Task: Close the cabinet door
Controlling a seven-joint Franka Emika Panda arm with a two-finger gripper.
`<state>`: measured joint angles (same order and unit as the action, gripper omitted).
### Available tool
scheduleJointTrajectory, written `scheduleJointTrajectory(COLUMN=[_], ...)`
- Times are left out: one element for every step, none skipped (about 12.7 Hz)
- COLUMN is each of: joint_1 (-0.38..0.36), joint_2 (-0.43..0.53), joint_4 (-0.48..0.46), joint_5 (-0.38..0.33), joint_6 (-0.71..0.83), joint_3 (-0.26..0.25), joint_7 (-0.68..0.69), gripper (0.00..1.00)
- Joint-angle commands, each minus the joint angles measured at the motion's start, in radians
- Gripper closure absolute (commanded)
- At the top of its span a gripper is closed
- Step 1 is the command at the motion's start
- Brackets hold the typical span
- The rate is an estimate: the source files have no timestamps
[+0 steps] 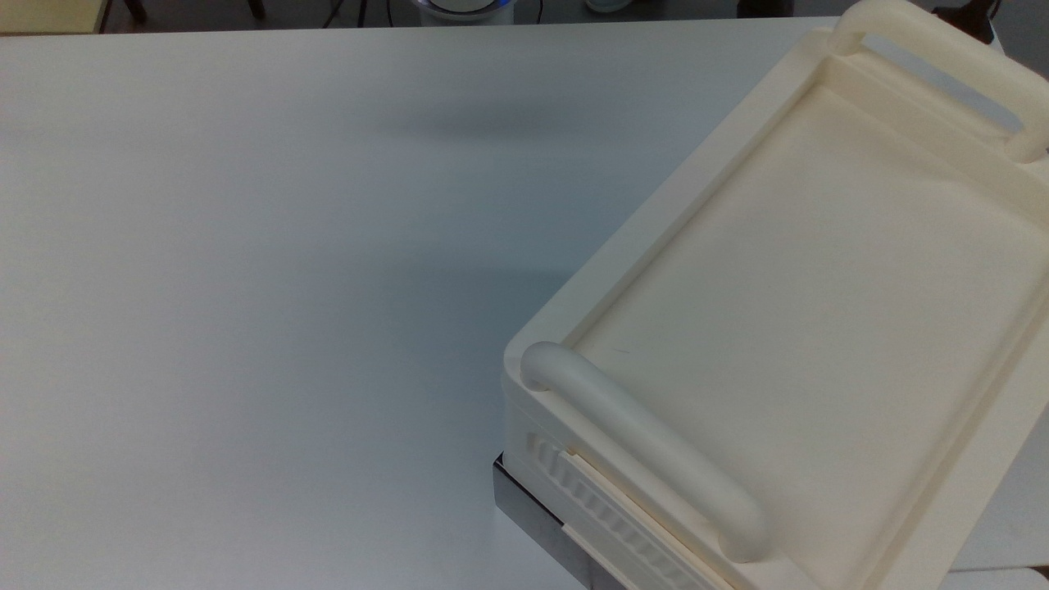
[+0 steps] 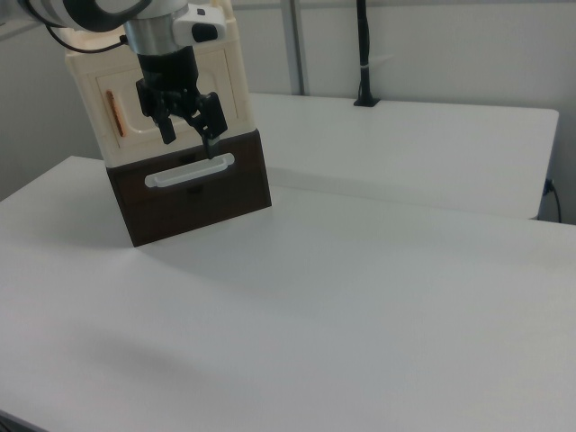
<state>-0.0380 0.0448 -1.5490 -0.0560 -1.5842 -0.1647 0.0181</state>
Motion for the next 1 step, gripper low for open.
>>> scheduleJointTrajectory(joint_1=[-0.003], joint_2=[0.017], joint_4=[-0.026], joint_5=[0.018], joint_6=[-0.026], joint_3=[-0.004], joint_7=[0.011], gripper=[0.00])
